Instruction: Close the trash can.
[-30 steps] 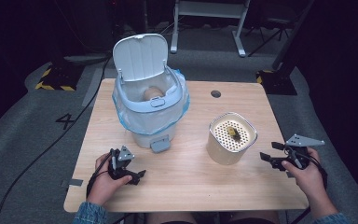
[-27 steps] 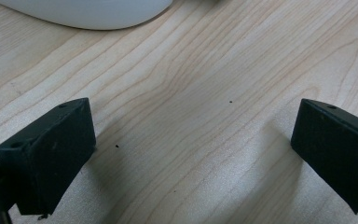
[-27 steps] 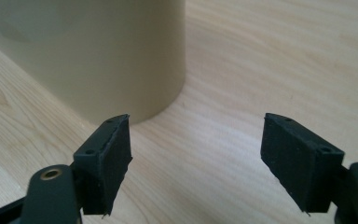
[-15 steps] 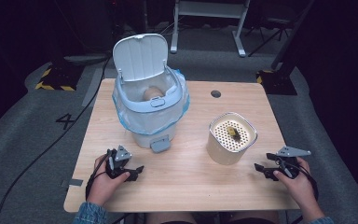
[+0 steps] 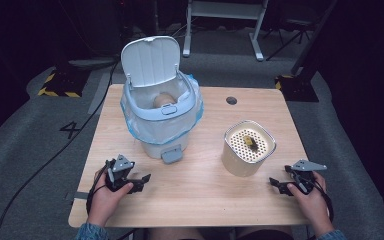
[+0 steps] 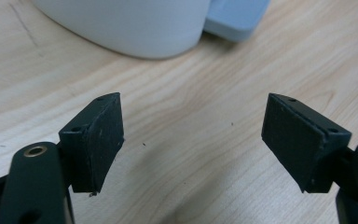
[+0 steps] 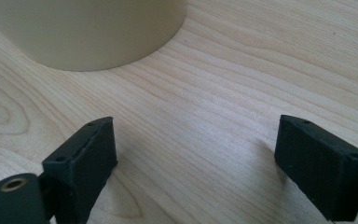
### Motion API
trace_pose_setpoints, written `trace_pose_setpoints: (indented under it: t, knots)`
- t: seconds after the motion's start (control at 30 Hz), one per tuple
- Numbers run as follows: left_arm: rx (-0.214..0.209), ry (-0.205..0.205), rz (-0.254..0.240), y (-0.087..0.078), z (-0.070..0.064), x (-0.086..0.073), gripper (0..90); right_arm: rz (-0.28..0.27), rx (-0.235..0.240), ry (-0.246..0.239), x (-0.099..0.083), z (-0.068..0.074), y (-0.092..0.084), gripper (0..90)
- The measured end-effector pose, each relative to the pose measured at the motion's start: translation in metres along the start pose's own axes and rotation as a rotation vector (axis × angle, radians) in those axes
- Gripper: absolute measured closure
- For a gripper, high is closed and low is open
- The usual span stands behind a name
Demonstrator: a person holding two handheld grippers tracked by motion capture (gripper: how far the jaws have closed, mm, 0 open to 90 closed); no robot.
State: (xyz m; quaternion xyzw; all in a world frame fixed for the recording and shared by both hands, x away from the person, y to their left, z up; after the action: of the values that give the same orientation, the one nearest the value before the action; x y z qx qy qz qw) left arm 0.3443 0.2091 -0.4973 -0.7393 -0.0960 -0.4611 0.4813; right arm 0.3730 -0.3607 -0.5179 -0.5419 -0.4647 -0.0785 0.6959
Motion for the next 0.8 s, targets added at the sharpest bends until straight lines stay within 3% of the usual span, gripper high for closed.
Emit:
trace_pose_setpoints:
  t: [0.23,0.37,0.5,0.7,0.8]
  knots:
    - [0.006,-0.019,-0.052,-0.012,0.003,0.013,20.3,0.002,-0.015,0.013,0.0,0.001,0.001,11.3]
    - [0.032,-0.016,-0.047,-0.015,0.009,0.017,21.9,0.001,-0.018,0.016,0.0,0.002,0.0,11.3]
    - [0.005,0.039,-0.056,-0.026,0.011,0.028,25.7,0.001,-0.02,0.016,0.0,0.002,0.0,11.3]
    - [-0.059,0.058,-0.121,-0.053,0.017,0.056,32.3,0.001,-0.019,0.017,0.0,0.002,0.0,11.3]
    - [-0.06,0.067,-0.143,-0.067,0.019,0.071,32.8,0.0,-0.019,0.017,0.0,0.002,0.0,11.3]
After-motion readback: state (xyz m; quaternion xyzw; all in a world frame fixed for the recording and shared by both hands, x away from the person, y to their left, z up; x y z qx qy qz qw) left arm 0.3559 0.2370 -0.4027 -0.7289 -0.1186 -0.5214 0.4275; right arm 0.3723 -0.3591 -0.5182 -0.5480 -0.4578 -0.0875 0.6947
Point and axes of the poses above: each handheld gripper's, and its own axes: y roughly forward along the jaws, x roughly out of its top, z roughly to its left, the point moved 2 cm from there along y, roughly forward along the jaws, and after that the axes turned 1 degree about -x, right-handed, at the moved point
